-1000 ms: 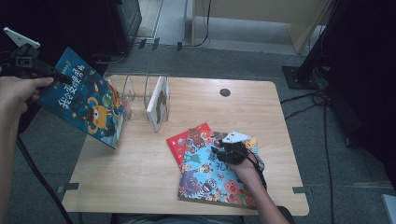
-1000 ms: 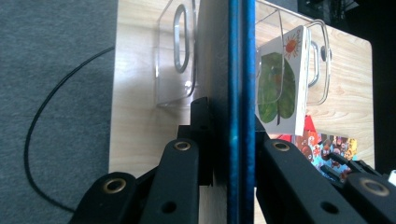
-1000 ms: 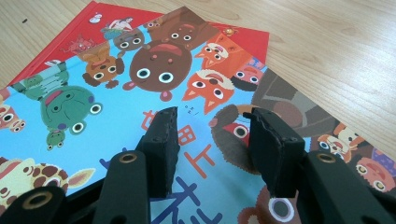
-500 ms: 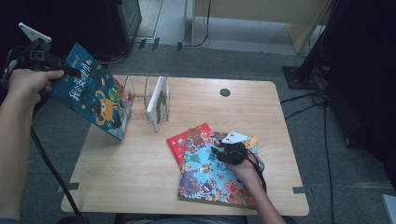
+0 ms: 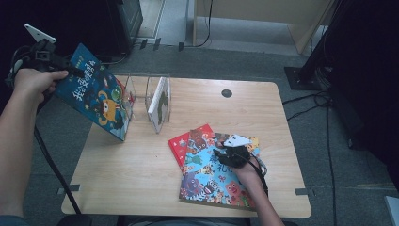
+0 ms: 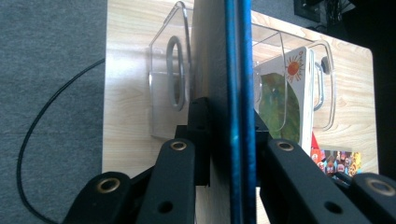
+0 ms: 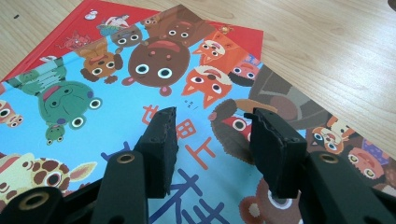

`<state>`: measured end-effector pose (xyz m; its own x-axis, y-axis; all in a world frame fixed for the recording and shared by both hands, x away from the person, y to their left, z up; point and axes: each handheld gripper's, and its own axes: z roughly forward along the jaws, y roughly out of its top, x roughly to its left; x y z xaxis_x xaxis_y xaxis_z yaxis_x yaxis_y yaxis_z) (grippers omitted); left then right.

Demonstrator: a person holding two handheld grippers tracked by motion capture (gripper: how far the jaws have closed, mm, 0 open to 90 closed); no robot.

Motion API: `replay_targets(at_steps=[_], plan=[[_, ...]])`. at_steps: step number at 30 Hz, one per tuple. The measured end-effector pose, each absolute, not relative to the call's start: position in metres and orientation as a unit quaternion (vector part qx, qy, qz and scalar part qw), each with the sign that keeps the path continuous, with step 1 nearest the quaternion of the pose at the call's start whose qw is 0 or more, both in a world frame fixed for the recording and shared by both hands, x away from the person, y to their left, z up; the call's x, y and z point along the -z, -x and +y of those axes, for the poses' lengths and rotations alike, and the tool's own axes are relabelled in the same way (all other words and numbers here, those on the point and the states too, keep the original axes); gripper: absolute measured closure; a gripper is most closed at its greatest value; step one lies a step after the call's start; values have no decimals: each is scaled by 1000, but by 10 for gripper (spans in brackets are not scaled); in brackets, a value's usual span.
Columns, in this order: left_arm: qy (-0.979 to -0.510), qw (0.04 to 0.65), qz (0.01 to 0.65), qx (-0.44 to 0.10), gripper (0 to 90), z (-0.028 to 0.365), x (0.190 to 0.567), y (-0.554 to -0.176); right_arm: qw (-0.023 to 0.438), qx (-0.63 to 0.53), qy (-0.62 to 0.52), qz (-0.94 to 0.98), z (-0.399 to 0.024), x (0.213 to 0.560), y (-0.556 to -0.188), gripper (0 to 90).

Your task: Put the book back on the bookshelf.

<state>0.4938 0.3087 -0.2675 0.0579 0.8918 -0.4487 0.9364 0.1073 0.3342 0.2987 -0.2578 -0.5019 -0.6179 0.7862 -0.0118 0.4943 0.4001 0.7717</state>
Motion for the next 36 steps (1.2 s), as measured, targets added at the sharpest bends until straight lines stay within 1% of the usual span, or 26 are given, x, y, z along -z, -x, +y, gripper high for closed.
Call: replay_targets(at_steps=[1,3,6,14,21,24,33,36], plan=[[-668,288,685,36,775,309,268,-493,191,-381,-393,815,-258,502,-299,514],[-671,297,678,44,691,311,269,-493,190,-381,-394,814,-258,502,-299,512],[-677,303,669,43,650,311,268,-490,188,-383,-395,814,-258,502,-299,511],[-679,305,667,32,507,317,266,-476,180,-387,-398,812,-260,502,-301,513],[-676,316,664,43,460,324,270,-452,173,-388,-399,812,-261,502,-301,515],[-679,308,665,31,452,326,272,-441,172,-389,-399,813,-261,502,-302,518],[-682,325,655,30,430,327,277,-409,174,-407,-397,804,-265,495,-305,535],[-683,330,651,27,426,324,277,-399,168,-408,-402,802,-268,496,-306,536]])
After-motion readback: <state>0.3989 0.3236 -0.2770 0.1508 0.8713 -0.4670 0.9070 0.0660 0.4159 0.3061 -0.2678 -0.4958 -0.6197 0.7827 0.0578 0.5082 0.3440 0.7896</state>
